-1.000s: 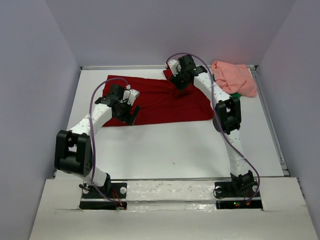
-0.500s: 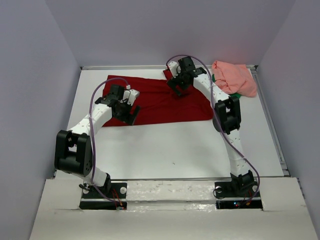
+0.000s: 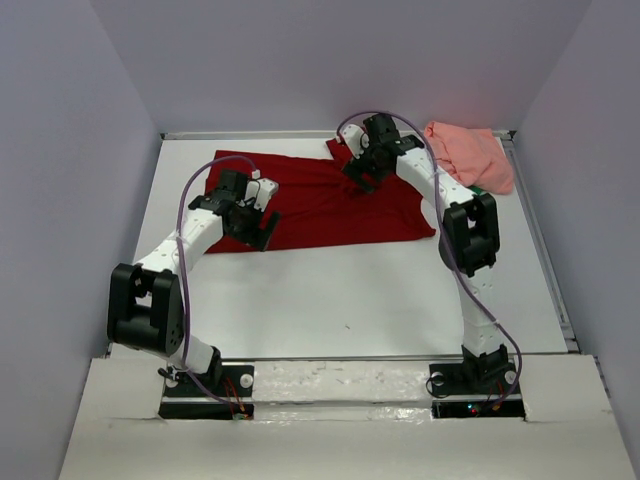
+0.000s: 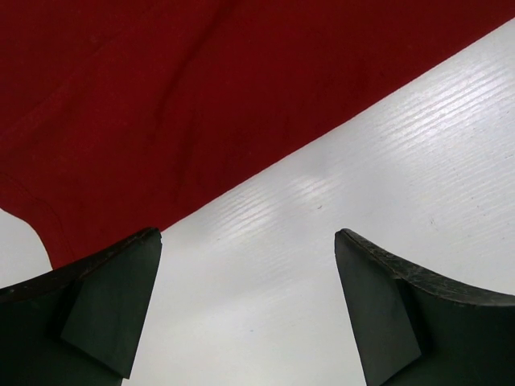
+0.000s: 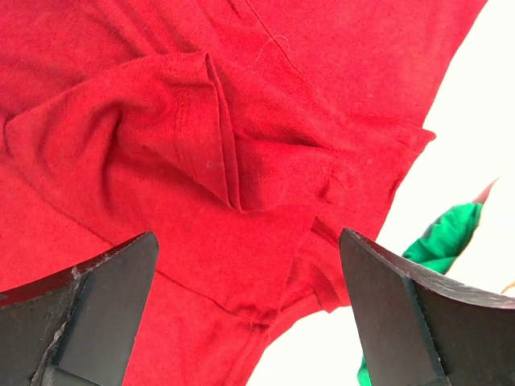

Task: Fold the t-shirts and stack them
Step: Fold the flattened tshirt in 1/3 of the way

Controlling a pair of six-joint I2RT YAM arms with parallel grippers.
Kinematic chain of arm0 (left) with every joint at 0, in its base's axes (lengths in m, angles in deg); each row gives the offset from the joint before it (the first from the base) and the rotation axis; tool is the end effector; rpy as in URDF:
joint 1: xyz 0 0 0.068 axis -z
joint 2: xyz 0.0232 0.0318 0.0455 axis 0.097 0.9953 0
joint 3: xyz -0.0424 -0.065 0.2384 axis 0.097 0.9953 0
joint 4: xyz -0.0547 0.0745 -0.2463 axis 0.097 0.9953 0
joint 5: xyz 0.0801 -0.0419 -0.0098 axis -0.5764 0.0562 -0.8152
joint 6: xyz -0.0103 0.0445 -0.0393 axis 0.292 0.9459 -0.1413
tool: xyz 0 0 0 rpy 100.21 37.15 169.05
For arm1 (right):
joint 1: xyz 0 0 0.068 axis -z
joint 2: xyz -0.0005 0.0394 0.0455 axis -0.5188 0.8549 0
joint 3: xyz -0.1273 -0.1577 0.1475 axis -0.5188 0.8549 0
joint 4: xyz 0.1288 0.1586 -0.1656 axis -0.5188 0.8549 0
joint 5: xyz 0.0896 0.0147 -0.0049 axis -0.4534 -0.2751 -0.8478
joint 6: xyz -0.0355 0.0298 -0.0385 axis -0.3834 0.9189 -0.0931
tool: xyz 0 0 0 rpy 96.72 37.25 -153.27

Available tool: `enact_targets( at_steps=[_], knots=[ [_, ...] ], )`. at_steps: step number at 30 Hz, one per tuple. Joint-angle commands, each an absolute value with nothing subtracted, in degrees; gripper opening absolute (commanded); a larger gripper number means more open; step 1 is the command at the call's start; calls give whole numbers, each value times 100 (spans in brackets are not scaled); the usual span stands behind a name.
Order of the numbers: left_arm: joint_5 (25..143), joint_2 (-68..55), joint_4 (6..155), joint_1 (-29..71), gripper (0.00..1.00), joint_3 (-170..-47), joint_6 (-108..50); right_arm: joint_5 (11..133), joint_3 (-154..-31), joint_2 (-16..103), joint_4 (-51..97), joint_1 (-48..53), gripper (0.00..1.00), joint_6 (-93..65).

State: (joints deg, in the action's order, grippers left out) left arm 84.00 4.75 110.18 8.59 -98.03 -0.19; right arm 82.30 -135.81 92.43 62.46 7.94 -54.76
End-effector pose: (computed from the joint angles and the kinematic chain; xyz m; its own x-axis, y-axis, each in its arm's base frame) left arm 0.3143 -0.0858 0.2131 -0.6321 0.4691 -0.6167 0.5432 0.8359 0.0790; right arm 0.4631 0.1976 0.2172 -0.3873 -0.7725 -0.5033 -0.7061 0.5995 -0.3768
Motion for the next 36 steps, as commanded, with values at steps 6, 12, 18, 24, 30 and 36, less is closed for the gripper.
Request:
enact_targets(
  at_steps=[6, 12, 18, 24, 30, 36],
  knots=[
    [8406, 179, 11019, 876, 99, -9718, -18, 8463, -13522, 9146, 6095, 787, 100, -5899],
    [8406, 249, 11018, 876, 99, -9753, -17, 8498, -13417, 9243, 6156, 787, 100, -6022],
    [8423, 328, 11027, 885, 99, -9788, 0, 8472, -13320, 9304, 6191, 840, 100, -6057],
    [8406, 328, 11019, 885, 99, -9770, 9, 8402, -13276, 9401, 6218, 840, 100, -6040],
    [8388, 346, 11036, 876, 99, -9779, 0, 8393, -13390, 9559, 6200, 840, 100, -6075],
    [8379, 363, 11027, 876, 99, -9762, -17, 8516, -13451, 9779, 5840, 892, 100, -6180]
  ],
)
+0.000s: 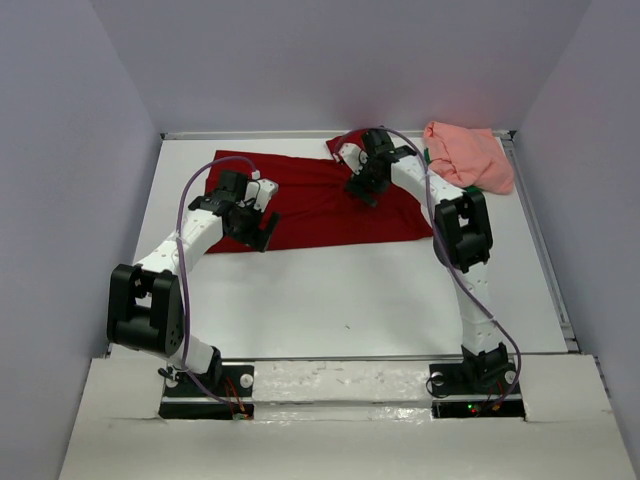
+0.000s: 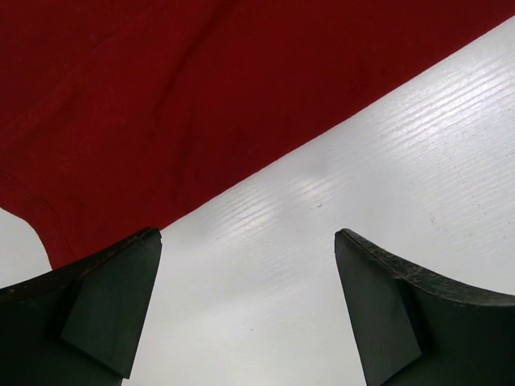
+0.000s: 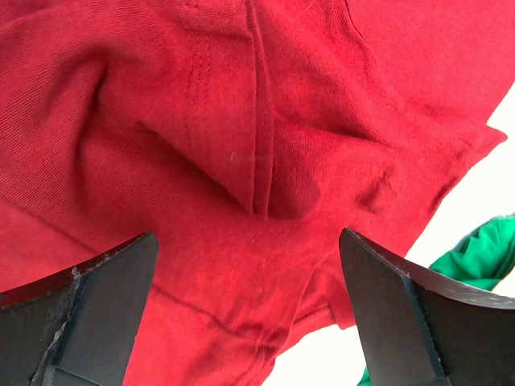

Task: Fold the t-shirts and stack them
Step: Fold the flattened tshirt in 1/3 of the way

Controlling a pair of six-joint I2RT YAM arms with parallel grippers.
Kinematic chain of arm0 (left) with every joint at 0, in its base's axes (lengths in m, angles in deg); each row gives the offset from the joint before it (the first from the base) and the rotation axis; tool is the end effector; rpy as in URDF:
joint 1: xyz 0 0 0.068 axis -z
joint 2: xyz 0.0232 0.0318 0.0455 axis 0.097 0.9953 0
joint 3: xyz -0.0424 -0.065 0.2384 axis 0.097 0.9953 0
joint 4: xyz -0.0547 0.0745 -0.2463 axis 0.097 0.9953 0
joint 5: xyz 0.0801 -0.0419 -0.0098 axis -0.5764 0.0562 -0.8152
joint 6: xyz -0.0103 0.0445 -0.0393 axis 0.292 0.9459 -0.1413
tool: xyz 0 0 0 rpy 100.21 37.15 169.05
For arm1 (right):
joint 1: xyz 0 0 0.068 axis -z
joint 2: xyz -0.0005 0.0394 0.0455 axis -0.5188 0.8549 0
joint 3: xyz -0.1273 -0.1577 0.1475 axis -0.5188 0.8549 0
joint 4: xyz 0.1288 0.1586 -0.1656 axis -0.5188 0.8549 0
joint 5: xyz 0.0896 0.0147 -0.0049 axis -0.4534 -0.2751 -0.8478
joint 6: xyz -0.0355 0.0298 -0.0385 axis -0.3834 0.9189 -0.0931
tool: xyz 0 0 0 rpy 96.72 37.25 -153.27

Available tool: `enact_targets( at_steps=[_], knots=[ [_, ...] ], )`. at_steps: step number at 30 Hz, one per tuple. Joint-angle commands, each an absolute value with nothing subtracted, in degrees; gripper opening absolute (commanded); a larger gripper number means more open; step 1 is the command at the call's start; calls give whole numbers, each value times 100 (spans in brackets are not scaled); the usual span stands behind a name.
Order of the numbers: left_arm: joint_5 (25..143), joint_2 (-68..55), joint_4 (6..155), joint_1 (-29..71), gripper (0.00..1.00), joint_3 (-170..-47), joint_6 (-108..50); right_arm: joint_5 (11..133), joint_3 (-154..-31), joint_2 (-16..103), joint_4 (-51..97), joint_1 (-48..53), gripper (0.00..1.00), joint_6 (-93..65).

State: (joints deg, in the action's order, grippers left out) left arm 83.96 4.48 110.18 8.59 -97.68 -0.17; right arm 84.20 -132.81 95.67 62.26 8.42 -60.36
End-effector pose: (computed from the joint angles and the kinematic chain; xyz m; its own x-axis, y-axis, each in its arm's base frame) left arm 0.3130 -0.0854 0.2126 -0.6329 0.4697 -0.6155 0.5432 0.8359 0.0793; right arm 0.4651 0.1922 0.1733 -0.3763 -0.8455 -0.3788 -0.7615 0.5152 -0.3934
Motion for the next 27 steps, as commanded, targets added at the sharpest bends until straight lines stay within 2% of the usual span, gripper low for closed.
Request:
enact_targets(
  at_steps=[1, 16, 27],
  knots=[
    [8362, 381, 11027, 876, 99, -9762, -9, 8551, -13495, 9823, 5805, 892, 100, -6189],
    [8283, 556, 11080, 876, 99, -9814, -9, 8859, -14409, 10473, 5242, 892, 100, -6383],
    [8300, 565, 11089, 885, 99, -9841, -9, 8903, -14357, 10342, 5198, 892, 100, -6497]
  ],
)
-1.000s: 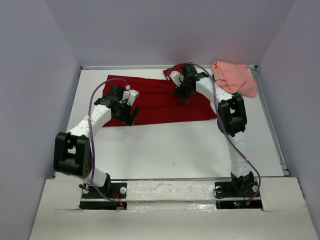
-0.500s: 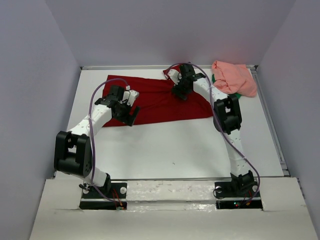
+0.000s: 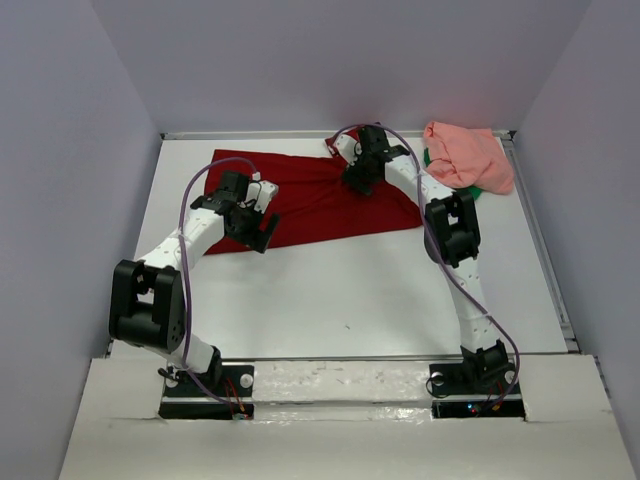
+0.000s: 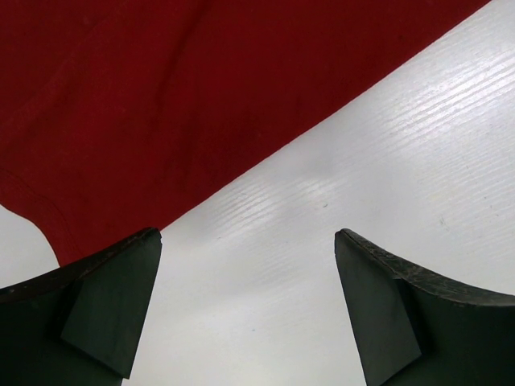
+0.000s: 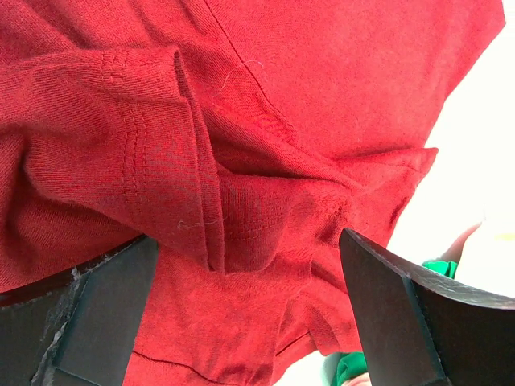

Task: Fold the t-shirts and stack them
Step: Fold the flattened tshirt in 1/3 of the way

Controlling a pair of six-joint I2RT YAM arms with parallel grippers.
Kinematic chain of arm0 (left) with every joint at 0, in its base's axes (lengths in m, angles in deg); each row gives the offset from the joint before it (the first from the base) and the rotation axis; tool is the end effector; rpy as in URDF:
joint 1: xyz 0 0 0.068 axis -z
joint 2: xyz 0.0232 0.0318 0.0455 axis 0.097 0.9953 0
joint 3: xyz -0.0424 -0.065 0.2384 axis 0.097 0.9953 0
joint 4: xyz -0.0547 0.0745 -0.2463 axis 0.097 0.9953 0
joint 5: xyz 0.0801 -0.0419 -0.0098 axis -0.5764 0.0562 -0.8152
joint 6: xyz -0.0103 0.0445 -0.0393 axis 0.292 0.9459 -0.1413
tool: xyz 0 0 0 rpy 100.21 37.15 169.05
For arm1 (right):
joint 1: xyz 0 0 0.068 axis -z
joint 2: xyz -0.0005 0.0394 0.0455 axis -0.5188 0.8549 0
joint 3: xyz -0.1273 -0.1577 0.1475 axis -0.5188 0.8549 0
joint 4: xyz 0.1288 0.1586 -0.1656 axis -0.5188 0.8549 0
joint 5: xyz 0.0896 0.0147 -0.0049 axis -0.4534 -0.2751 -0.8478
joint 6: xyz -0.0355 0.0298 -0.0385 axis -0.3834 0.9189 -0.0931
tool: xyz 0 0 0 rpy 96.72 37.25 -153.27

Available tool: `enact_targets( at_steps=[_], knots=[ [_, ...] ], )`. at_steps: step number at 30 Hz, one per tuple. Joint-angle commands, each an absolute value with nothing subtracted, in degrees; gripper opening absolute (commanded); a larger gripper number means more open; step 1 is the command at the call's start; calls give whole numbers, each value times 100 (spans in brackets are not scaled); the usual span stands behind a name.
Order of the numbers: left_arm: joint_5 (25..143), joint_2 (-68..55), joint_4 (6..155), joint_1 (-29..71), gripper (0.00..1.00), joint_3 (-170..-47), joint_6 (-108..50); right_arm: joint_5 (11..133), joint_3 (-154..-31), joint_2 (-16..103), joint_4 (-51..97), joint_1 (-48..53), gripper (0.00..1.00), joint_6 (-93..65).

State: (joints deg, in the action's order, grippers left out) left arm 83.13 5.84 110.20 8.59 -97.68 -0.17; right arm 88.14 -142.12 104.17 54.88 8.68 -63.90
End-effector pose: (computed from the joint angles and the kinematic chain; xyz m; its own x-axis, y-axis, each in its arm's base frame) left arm 0.3154 -0.0853 0.2052 -0.6494 0.4744 -0.5943 0.5375 0.8392 0.0825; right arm 0.5018 0.2017 0.1609 -0.3101 -0.8593 -0.4066 -0.6889 0.4979 -0.5268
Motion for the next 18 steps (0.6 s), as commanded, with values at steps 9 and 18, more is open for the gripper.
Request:
enact_targets(
  at_steps=[9, 18],
  knots=[
    [8204, 495, 10984, 867, 99, -9762, 35, 8842, -13734, 9974, 5198, 997, 100, -6164],
    [7992, 899, 10799, 709, 99, -10131, 18, 8832, -12995, 9217, 5216, 1165, 100, -5908]
  ],
)
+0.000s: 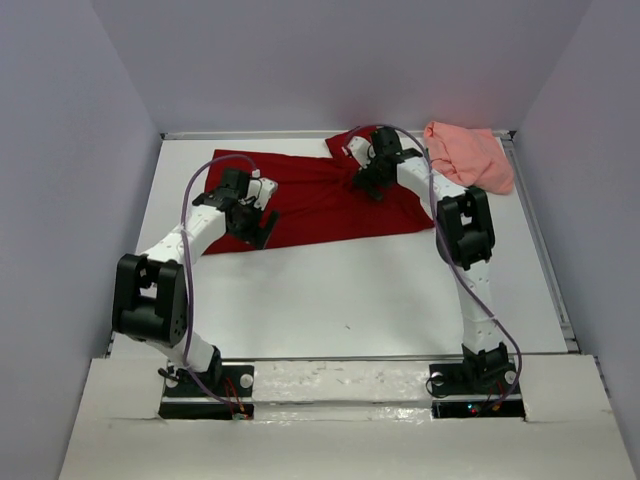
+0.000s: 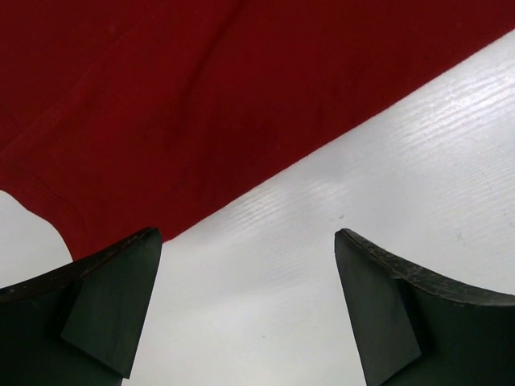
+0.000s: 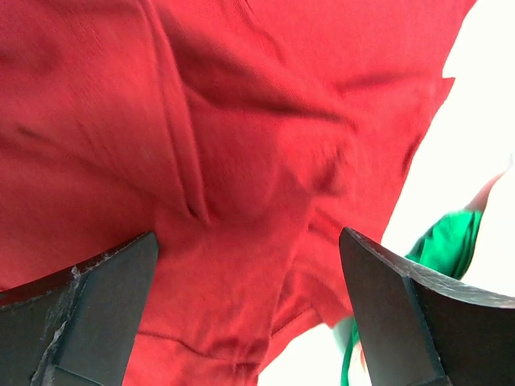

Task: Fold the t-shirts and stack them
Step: Fold the flattened tshirt in 1/3 of the way

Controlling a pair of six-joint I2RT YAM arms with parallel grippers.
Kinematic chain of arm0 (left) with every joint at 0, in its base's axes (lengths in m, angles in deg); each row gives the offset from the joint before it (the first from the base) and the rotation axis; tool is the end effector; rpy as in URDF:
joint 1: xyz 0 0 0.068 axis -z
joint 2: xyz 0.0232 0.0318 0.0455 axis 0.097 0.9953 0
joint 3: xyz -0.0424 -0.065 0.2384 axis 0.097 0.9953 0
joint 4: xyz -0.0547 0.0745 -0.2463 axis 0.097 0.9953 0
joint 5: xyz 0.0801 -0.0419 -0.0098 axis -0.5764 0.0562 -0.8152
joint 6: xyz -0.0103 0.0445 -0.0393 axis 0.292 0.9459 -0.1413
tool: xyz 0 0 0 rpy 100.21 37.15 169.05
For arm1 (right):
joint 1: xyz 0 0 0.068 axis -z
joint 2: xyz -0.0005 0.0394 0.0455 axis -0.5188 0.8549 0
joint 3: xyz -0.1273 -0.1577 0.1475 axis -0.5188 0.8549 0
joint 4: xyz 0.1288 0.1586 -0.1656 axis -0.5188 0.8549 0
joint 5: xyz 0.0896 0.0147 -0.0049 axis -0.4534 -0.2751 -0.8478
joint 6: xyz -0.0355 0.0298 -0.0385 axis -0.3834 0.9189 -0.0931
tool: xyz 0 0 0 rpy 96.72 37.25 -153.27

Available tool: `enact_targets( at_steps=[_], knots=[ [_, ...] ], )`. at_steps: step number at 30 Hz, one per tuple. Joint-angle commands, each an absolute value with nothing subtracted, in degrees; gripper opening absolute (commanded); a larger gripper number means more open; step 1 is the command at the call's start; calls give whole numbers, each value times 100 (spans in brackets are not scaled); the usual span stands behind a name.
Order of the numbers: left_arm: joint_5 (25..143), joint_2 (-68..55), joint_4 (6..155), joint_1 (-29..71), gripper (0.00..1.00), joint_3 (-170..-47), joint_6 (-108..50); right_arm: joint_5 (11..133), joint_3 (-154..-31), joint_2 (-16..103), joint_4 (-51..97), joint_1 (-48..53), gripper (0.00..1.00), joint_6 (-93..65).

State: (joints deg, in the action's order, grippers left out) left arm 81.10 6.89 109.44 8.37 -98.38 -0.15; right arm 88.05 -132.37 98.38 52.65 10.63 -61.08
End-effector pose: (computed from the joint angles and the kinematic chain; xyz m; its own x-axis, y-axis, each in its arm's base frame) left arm 0.3208 -0.0838 0.2043 -0.6528 0.4739 -0.5910 0.5154 0.8496 0.1119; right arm 0.4895 0.1775 0.1594 -0.3831 -0.8260 -0.4134 -0.6689 0.5567 -0.4925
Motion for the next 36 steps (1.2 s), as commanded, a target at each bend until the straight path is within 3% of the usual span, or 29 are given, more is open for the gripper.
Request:
enact_targets(
  at_steps=[1, 21, 36],
  knots=[
    [7975, 1021, 10755, 631, 99, -10148, 87, 8859, -12890, 9112, 5216, 1217, 100, -5908],
    [8300, 1427, 9823, -442, 99, -9419, 343, 8332, -10570, 7336, 5479, 1508, 100, -4986],
    [8283, 1699, 9709, -469, 99, -9524, 220, 7541, -10208, 7713, 5726, 1508, 100, -4625]
  ],
)
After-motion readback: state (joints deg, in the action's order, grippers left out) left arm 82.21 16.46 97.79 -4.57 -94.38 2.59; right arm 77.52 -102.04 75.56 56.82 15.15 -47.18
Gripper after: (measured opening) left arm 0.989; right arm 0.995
